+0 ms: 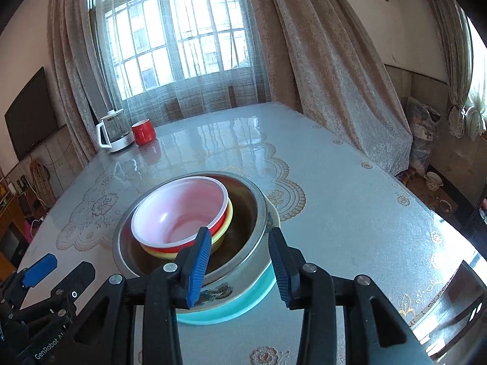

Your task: Organize plates and bowls

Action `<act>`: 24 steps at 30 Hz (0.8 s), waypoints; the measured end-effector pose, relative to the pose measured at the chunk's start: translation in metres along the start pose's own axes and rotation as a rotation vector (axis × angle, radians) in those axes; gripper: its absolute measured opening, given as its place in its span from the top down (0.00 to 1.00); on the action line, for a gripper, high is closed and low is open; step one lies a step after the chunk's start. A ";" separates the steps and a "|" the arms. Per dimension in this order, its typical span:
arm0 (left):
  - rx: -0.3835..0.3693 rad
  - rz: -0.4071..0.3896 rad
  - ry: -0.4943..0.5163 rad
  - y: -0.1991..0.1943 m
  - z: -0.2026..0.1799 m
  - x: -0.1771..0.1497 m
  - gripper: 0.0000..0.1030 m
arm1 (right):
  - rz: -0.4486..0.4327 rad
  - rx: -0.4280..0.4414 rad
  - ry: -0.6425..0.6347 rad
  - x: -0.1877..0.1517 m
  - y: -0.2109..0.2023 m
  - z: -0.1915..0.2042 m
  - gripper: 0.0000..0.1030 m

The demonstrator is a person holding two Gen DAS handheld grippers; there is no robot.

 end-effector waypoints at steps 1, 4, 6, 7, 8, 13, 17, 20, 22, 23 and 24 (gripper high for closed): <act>-0.002 -0.004 -0.006 -0.001 0.000 0.000 0.06 | 0.001 0.001 -0.005 -0.001 0.000 0.002 0.62; 0.006 -0.011 -0.014 -0.003 0.001 0.001 0.02 | 0.010 0.007 -0.016 -0.004 0.002 0.004 0.61; 0.011 -0.009 -0.014 -0.002 0.001 0.001 0.01 | 0.013 0.007 -0.019 -0.005 0.002 0.005 0.61; 0.008 -0.009 -0.018 -0.002 0.001 0.001 0.01 | 0.013 0.007 -0.022 -0.006 0.002 0.006 0.61; 0.007 -0.008 -0.022 -0.002 0.002 0.001 0.01 | 0.011 0.005 -0.025 -0.006 0.001 0.006 0.61; 0.017 -0.011 -0.014 -0.003 0.000 0.001 0.00 | 0.003 0.003 -0.030 -0.006 0.001 0.008 0.61; 0.012 -0.030 -0.004 -0.008 -0.005 0.001 0.00 | 0.007 0.004 -0.028 -0.007 0.001 0.009 0.61; 0.030 -0.044 -0.015 -0.011 -0.005 0.002 0.00 | 0.006 0.005 -0.029 -0.007 0.001 0.008 0.61; 0.038 -0.043 -0.028 -0.011 -0.003 0.002 0.00 | 0.003 0.006 -0.031 -0.007 0.000 0.009 0.61; 0.038 -0.041 -0.035 -0.011 -0.002 0.002 0.00 | 0.002 0.006 -0.032 -0.008 -0.001 0.009 0.61; 0.043 -0.038 -0.042 -0.011 -0.001 0.002 0.00 | 0.003 0.006 -0.031 -0.008 0.000 0.009 0.61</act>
Point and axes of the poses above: each gripper's, at about its wrist camera, not at the fingertips, and y roughly the way its jaws point, z to its left, x to its top, the point moved 8 cm from there along y, roughly the way its jaws point, and after that the axes turned 4 degrees about y, right-handed, at the moved point
